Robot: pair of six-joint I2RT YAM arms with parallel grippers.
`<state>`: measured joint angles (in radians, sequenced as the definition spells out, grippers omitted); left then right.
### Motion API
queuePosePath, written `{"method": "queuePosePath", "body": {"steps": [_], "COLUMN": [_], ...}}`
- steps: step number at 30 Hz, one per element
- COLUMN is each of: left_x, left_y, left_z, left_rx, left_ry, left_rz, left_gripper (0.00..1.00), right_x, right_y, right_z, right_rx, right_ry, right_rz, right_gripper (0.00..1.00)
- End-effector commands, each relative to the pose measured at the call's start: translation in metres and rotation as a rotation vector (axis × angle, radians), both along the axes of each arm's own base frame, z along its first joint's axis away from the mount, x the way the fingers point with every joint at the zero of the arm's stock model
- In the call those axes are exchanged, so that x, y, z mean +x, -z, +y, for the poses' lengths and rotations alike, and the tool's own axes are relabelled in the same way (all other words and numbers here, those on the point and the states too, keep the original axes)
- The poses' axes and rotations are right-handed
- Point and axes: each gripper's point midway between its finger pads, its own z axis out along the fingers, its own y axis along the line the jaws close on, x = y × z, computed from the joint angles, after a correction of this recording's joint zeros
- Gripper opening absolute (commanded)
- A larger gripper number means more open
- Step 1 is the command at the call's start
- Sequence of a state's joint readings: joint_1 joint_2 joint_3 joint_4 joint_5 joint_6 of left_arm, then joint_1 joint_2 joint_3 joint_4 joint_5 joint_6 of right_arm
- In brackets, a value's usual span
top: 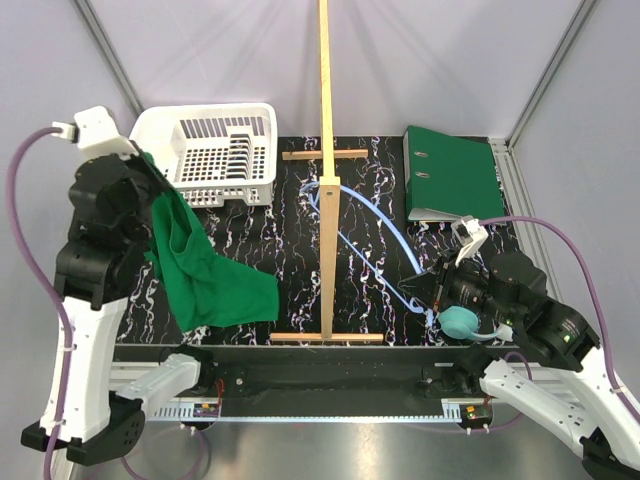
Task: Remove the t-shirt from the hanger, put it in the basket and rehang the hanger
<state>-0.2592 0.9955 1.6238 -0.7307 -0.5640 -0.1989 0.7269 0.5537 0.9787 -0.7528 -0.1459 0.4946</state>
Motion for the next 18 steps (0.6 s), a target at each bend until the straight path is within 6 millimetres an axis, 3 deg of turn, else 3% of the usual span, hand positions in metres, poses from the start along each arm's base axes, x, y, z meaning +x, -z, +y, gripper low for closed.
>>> {"method": "queuePosePath", "body": {"steps": [1, 3, 4, 6, 7, 12, 13, 18], "left_x": [0.025, 0.026, 0.026, 0.023, 0.016, -0.005, -0.011, -0.029], "left_y": [0.075, 0.1, 0.127, 0.147, 0.169, 0.216, 0.235, 0.273], "left_z": [-0.06, -0.073, -0.075, -0.076, -0.075, -0.076, -0.074, -0.065], "left_rx": [-0.092, -0.163, -0.187, -0.275, -0.303, -0.468, -0.486, -0.594], "left_ry": [0.278, 0.322, 0.315, 0.277, 0.26, 0.198, 0.176, 0.08], "left_rz": [0.153, 0.198, 0.25, 0.258, 0.282, 0.306, 0.337, 0.342], "left_gripper": [0.0, 0.0, 0.0, 0.0, 0.0, 0.0, 0.0, 0.0], "right_x": [0.005, 0.005, 0.006, 0.008, 0.009, 0.023, 0.026, 0.04], "right_y": [-0.028, -0.027, -0.027, -0.026, -0.026, -0.022, -0.022, -0.029], "right_z": [0.001, 0.001, 0.0, -0.001, -0.003, -0.007, -0.007, -0.002], "right_rx": [0.064, 0.063, 0.062, 0.059, 0.057, 0.033, 0.027, 0.003], "right_ry": [0.013, 0.012, 0.016, 0.033, 0.042, 0.121, 0.132, 0.16], "right_rz": [-0.097, -0.093, -0.096, -0.097, -0.096, -0.073, -0.069, -0.071], "right_gripper": [0.0, 0.0, 0.0, 0.0, 0.0, 0.0, 0.0, 0.0]}}
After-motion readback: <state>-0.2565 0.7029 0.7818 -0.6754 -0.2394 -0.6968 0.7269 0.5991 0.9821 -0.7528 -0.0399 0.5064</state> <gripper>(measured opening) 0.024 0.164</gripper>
